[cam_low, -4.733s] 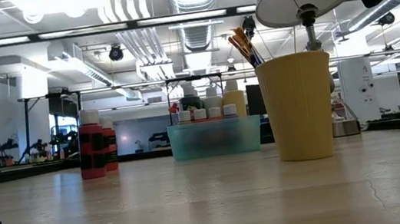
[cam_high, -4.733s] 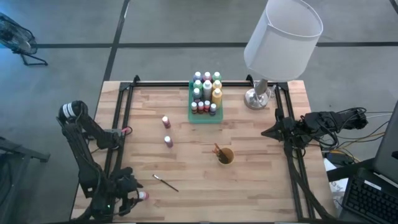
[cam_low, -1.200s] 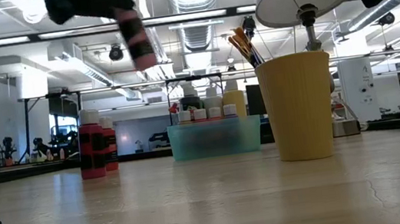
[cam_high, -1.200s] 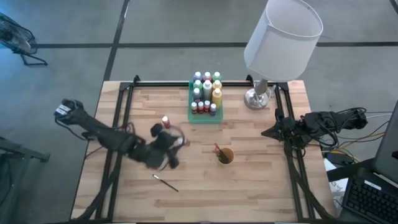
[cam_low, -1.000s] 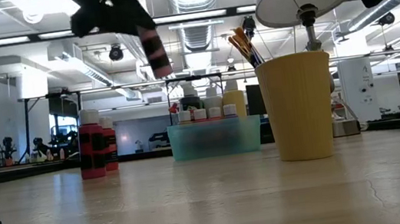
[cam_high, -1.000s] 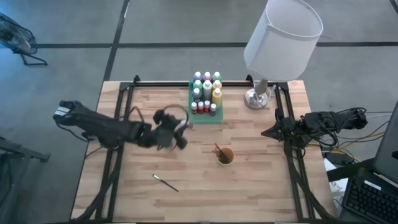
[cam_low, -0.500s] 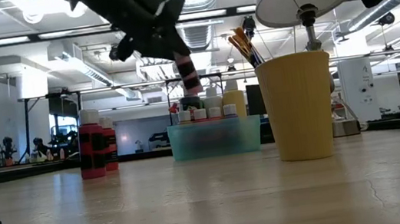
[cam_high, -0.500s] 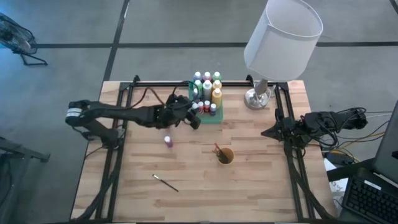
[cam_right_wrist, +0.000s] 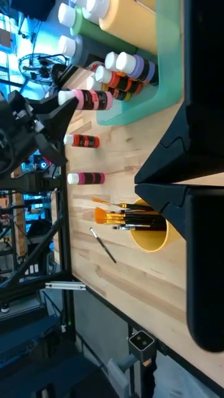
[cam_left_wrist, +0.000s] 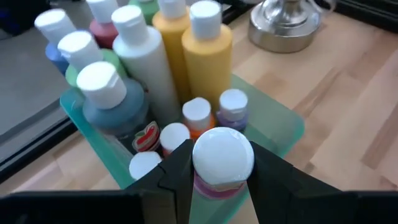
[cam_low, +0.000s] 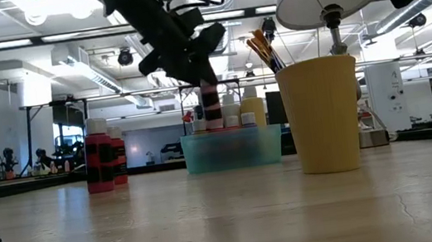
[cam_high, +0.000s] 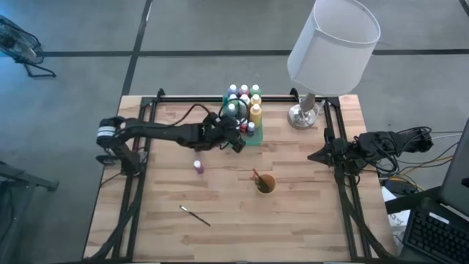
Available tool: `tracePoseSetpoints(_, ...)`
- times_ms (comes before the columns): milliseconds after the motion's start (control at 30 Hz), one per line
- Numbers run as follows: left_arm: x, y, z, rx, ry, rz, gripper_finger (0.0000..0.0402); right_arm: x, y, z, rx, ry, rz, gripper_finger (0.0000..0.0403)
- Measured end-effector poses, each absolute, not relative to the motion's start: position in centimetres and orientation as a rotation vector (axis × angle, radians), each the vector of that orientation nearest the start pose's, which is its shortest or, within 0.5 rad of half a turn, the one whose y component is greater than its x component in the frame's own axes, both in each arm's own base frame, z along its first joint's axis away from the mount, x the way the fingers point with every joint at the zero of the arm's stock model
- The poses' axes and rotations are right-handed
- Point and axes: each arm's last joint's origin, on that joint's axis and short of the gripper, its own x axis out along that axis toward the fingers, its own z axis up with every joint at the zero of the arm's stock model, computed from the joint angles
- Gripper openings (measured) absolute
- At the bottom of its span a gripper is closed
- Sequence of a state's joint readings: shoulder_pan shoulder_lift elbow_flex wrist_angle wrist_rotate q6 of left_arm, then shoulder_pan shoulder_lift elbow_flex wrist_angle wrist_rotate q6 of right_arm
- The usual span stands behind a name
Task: Pick & Place Paint Supplies
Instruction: Put the small pink paint bottle into the green bin
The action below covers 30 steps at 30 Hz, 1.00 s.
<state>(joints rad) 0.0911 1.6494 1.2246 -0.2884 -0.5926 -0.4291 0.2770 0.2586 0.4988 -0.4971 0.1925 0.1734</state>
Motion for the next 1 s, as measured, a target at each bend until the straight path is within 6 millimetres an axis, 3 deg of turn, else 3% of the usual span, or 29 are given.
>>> tracePoseSetpoints(367, 34.9, 6.9, 24.4, -0.304, 0.589, 0.905, 0.0126, 8.0, 1.7, 26.3, 0.112, 0.257, 0.062, 0.0008)
tracePoseSetpoints(567, 34.7, 7.2, 22.4, -0.331, 0.607, 0.922, 0.0126, 8.0, 1.7, 26.3, 0.112, 0.257, 0.062, 0.0008)
tracePoseSetpoints(1000, 35.8, 7.4, 20.3, -0.351, 0.623, 0.905, 0.0126, 8.0, 1.7, 26.3, 0.113, 0.256, 0.062, 0.0008)
